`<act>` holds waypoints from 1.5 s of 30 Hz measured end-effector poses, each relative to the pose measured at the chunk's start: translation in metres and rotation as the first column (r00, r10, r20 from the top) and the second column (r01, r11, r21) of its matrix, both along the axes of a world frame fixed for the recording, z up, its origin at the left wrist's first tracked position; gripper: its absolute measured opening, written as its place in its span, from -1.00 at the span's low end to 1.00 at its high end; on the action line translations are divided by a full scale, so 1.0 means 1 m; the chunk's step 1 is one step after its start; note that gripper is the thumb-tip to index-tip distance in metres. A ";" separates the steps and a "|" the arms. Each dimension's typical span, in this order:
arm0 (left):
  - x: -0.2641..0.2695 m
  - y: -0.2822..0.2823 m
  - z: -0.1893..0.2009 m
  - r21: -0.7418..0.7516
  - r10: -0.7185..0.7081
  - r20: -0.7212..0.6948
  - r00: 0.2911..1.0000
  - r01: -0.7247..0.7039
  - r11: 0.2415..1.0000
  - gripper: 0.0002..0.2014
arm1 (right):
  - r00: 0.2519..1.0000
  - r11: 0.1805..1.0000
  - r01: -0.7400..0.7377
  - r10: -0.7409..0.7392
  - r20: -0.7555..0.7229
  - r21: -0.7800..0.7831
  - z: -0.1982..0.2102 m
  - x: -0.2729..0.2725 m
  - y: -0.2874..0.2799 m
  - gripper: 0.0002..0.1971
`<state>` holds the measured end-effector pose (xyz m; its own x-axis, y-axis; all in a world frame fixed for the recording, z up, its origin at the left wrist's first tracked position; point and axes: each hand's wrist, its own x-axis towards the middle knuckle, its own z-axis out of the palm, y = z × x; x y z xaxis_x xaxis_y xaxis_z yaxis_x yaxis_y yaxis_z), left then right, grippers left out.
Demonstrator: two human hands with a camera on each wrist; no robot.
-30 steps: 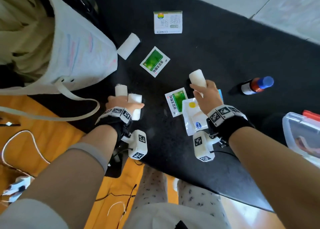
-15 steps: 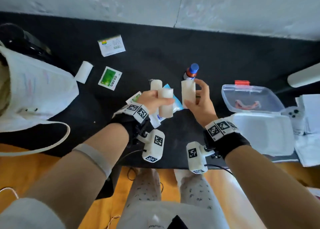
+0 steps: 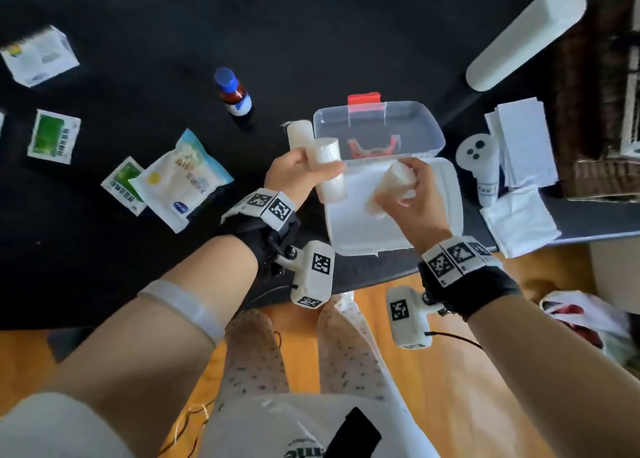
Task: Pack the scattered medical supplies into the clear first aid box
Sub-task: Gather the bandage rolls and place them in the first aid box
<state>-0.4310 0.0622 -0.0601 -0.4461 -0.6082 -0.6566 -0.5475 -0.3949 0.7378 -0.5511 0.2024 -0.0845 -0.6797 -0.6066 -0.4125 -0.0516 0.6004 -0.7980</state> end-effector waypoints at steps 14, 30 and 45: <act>0.036 0.013 -0.036 0.001 0.304 -0.102 0.947 -0.305 0.952 -0.91 | 0.938 0.947 -0.305 0.318 -0.141 0.103 -0.060 0.024 -0.035 -0.55; 0.022 0.029 -0.008 -0.146 0.095 -0.274 0.957 -0.139 0.979 -0.80 | 0.954 0.924 -0.256 0.288 0.078 -0.285 -0.002 0.018 -0.022 -0.61; 0.003 0.036 -0.026 -0.434 -0.064 -0.256 0.965 -0.056 0.899 -0.54 | 0.988 0.977 -0.152 0.147 -0.046 -0.151 -0.016 -0.014 -0.007 -0.61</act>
<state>-0.4275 0.0987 -0.0862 -0.5658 -0.8027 -0.1888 -0.3159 -0.0005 0.9488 -0.5653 0.1954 -0.1003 -0.5885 -0.7567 -0.2847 -0.1601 0.4542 -0.8764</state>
